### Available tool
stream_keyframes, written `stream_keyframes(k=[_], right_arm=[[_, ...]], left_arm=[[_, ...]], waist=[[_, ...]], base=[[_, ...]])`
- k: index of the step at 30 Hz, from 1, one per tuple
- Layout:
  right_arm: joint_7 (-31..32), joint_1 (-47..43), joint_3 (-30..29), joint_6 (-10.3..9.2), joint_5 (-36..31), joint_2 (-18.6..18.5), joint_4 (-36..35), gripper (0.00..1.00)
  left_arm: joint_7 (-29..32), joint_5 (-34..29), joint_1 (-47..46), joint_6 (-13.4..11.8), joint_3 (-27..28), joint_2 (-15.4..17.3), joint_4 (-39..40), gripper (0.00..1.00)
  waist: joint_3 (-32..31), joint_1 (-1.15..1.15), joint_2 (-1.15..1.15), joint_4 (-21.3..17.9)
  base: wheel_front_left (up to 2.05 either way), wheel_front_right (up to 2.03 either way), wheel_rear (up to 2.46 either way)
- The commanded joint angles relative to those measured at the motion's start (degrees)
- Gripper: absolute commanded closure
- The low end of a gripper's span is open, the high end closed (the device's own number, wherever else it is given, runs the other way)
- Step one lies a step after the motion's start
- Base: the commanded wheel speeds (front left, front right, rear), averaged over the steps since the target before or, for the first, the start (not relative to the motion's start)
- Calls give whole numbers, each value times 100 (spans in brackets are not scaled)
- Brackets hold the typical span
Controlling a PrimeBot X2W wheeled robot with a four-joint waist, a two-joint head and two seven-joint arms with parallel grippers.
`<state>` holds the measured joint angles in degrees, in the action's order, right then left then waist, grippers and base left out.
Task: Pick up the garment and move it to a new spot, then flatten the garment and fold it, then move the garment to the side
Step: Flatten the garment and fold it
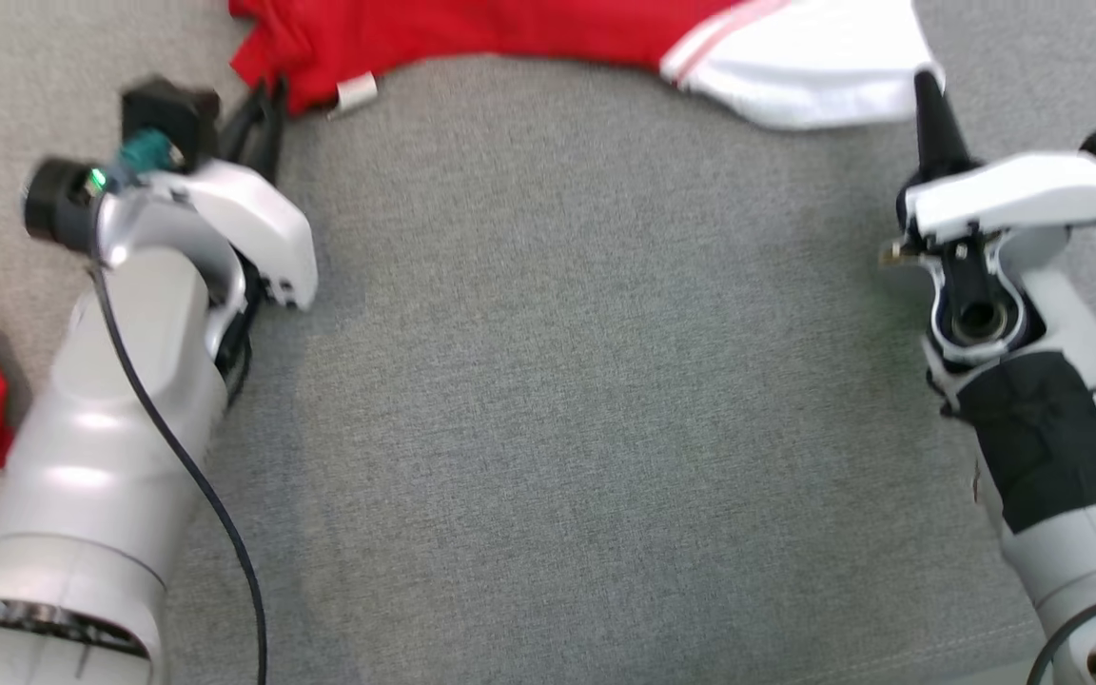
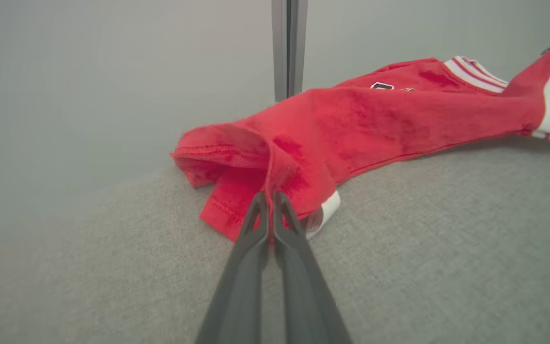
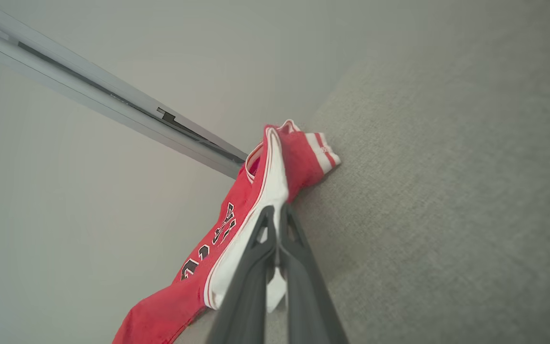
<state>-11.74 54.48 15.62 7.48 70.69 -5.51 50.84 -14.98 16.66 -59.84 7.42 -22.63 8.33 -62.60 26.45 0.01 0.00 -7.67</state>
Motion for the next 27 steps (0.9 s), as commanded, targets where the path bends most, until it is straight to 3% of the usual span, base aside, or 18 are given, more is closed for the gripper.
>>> stream_keyframes(k=[1, 17, 27], right_arm=[[67, -176, 60, 2, 119, -50, 105, 100], [579, -1264, 177, 2, 777, -32, 680, 100], [741, -2032, 236, 2, 987, -149, 552, 100]], left_arm=[[-14, -33, 191, 10, -29, -24, -70, 100], [-14, -194, 1389, -87, -318, -145, -389, 100], [-13, 354, 2333, -40, 72, -270, -212, 100]], waist=[[-240, -1, 0, 37], [-1367, -1, 0, -32], [-2073, -1, 0, -110]], base=[[0, 0, 0], [0, 0, 0], [0, 0, 0]])
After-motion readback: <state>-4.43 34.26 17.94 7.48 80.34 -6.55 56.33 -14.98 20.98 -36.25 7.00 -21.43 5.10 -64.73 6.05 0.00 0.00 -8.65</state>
